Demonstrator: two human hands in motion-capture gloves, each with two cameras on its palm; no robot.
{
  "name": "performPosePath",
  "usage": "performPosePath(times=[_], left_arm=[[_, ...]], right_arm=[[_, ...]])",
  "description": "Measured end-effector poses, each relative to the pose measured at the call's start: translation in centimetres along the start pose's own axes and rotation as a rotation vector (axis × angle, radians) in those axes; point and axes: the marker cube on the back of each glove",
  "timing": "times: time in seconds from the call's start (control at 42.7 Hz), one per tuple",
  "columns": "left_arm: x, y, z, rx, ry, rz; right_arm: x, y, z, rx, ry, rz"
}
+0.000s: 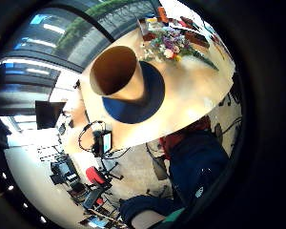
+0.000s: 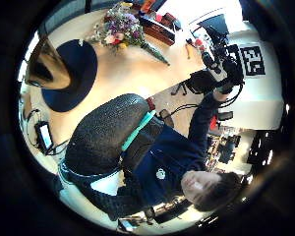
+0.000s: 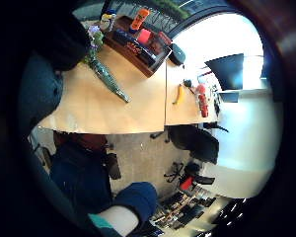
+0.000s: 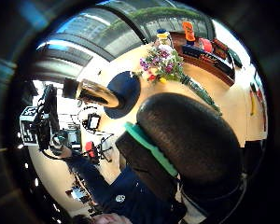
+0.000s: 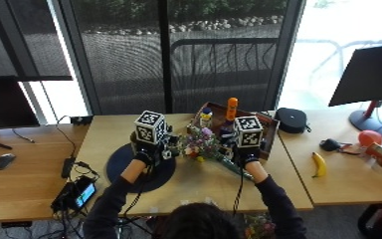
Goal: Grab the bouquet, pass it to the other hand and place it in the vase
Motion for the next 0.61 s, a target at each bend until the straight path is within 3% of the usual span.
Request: performPosePath(times=[0.187, 0.375, 0.609], left_arm=[[-0.3, 0.0, 0.8, -0.029, -0.039, -0.036], [-0.3, 0.6, 0.9, -0.021, -0.019, -0.042], [-0.3, 1.6, 0.6, -0.018, -0.025, -0.041]], right_arm=[[0.8, -0.4, -0.4, -0.043, 0.006, 0.014], [2.9, -3.3, -0.1, -0.113, 0.007, 0.1], [7.4, -8.1, 7.8, -0.263, -0.084, 0.222]])
